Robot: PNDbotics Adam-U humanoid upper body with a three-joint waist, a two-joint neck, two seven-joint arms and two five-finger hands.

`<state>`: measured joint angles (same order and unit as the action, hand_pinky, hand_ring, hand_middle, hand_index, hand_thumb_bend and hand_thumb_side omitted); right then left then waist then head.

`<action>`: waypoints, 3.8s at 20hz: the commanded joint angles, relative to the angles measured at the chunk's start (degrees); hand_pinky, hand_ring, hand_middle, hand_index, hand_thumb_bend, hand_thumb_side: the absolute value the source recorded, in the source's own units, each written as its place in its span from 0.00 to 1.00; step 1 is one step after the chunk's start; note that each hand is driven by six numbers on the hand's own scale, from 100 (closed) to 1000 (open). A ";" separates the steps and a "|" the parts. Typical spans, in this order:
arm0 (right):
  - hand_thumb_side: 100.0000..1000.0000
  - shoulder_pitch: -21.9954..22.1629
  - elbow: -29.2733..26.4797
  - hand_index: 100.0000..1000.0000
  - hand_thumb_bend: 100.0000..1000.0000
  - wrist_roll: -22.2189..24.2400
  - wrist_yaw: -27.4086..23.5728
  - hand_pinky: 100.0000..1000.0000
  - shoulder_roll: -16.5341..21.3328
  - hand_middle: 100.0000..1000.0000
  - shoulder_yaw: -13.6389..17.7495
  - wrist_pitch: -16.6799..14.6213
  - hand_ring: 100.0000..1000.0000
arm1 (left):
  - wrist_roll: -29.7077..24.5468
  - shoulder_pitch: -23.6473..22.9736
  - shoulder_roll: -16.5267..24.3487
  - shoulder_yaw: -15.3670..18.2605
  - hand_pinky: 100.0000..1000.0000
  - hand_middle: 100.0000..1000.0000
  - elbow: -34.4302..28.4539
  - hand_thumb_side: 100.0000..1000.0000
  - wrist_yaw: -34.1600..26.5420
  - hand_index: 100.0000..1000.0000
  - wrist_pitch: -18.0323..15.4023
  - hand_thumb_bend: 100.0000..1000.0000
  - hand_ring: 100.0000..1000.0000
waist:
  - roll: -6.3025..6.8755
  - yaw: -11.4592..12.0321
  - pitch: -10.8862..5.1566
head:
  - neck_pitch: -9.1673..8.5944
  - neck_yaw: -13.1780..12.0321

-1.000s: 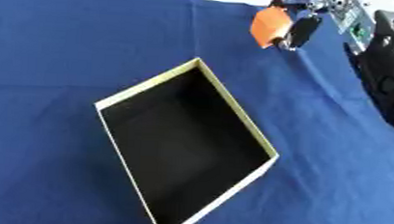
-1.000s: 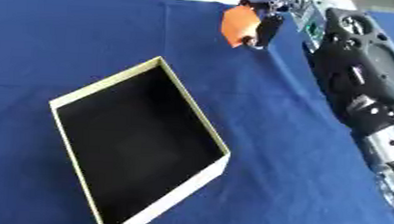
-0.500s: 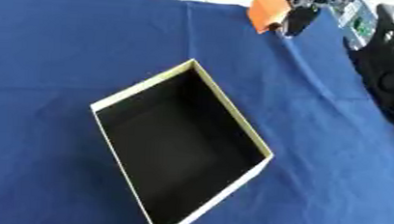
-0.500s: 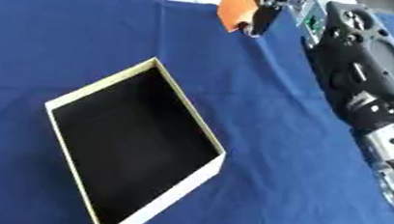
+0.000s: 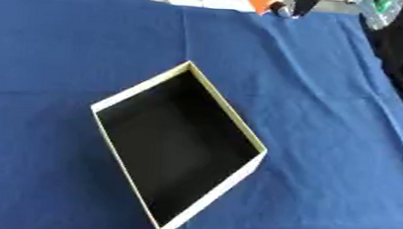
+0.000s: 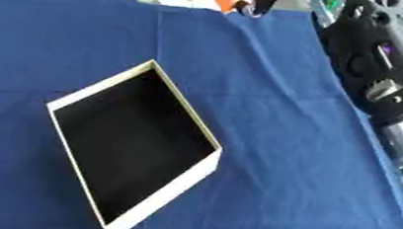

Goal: Pick up objects on the table and place them in the box.

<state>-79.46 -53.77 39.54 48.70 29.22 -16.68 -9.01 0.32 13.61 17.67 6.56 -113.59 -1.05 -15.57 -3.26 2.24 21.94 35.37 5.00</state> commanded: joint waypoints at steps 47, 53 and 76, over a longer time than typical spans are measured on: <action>0.00 14.83 -37.79 0.36 0.00 8.95 -14.92 0.60 -3.25 0.27 -24.29 26.76 0.66 | -2.62 1.48 -0.67 -1.64 0.27 0.45 -1.00 0.70 -3.45 0.63 1.50 0.00 0.42 | 0.84 0.95 -3.54 | 3.32 0.64; 0.00 16.19 -34.05 0.37 0.00 9.44 -11.97 0.61 -5.27 0.29 -25.99 23.89 0.67 | -2.90 1.70 -0.89 -1.75 0.27 0.45 -1.00 0.70 -3.54 0.63 1.55 0.00 0.42 | 0.94 1.45 -3.23 | 3.12 0.99; 0.43 14.79 -42.89 0.95 0.31 12.43 -6.72 0.85 -1.88 0.88 -22.93 6.18 0.95 | -3.28 1.42 -0.95 -1.52 0.27 0.45 -1.00 0.70 -4.08 0.63 2.30 0.00 0.42 | 1.14 0.55 -4.03 | 3.02 0.74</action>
<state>-63.45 -94.86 51.97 41.80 25.87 -41.56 -2.12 -2.95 14.67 16.17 4.79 -113.59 -4.83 -13.36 -2.49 2.78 19.38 38.92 5.92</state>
